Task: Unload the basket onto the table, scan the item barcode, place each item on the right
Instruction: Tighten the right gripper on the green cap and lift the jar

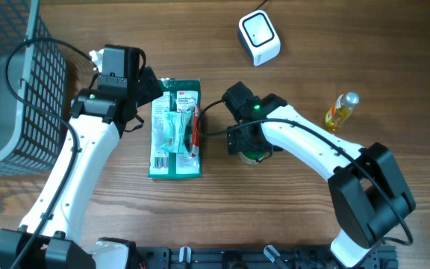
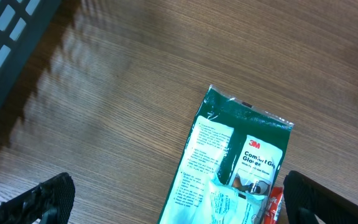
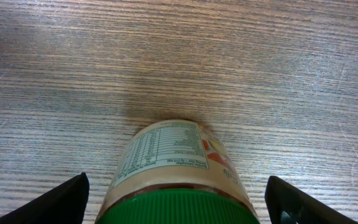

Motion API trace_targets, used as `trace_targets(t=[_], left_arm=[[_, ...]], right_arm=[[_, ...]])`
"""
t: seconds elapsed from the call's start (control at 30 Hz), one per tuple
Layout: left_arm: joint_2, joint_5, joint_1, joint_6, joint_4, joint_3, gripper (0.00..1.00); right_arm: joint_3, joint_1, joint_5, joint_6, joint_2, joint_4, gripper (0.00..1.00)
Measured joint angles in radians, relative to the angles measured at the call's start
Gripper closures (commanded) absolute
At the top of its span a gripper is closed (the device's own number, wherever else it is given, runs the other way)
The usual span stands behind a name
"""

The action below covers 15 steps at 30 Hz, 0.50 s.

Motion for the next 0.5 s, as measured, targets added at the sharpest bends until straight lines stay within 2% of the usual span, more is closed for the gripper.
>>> trace_targets(t=[0.03, 0.23, 0.43, 0.5], left_arm=[[0.000, 0.000, 0.000, 0.000, 0.000, 0.000, 0.00], [0.000, 0.000, 0.000, 0.000, 0.000, 0.000, 0.00], [0.000, 0.000, 0.000, 0.000, 0.000, 0.000, 0.00], [0.000, 0.000, 0.000, 0.000, 0.000, 0.000, 0.00]], right_arm=[[0.000, 0.000, 0.000, 0.000, 0.000, 0.000, 0.00], [0.000, 0.000, 0.003, -0.002, 0.000, 0.003, 0.00], [0.000, 0.000, 0.004, 0.000, 0.000, 0.004, 0.13], [0.000, 0.000, 0.006, -0.001, 0.000, 0.004, 0.13]])
